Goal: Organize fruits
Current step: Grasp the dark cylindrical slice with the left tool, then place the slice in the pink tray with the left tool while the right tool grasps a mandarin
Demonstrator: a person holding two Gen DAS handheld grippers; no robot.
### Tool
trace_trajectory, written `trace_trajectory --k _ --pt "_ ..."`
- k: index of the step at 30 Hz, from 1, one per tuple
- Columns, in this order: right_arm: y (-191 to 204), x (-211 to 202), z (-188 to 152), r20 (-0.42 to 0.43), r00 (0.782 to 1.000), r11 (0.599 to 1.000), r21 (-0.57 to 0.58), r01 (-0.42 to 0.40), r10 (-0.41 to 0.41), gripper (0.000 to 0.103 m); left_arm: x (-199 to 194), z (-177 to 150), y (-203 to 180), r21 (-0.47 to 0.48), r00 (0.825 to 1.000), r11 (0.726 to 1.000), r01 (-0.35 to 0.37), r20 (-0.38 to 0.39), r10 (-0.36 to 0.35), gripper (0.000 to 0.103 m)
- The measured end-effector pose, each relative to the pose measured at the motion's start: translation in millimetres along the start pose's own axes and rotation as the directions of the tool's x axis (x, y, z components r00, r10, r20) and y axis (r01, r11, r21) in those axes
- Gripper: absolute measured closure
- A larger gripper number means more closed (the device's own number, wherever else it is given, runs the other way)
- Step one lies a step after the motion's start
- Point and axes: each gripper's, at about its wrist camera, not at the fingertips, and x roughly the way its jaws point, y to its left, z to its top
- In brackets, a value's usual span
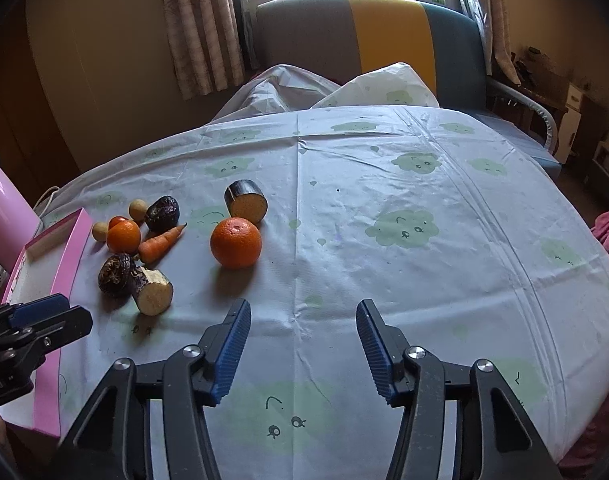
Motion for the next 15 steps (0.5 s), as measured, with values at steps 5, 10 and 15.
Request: trace_trajectory --k 5,10,15 --pt "-9 3 1 -0.017 1.000 1.000 0.026 -0.013 0.014 0.050 24 11 -13 0.042 1.000 0.999 -0.018 -0.002 0.018 0.055" --pt "-12 5 4 -0.012 1.000 0.999 0.023 -0.029 0.029 0.050 44 16 -15 0.056 1.000 0.998 -0.010 -0.023 0.011 0.073" --pt "-9 7 13 0.002 0.996 0.996 0.019 -0.086 0.086 0.050 32 5 -8 0.029 1.000 0.999 0.021 0.000 -0.021 0.074"
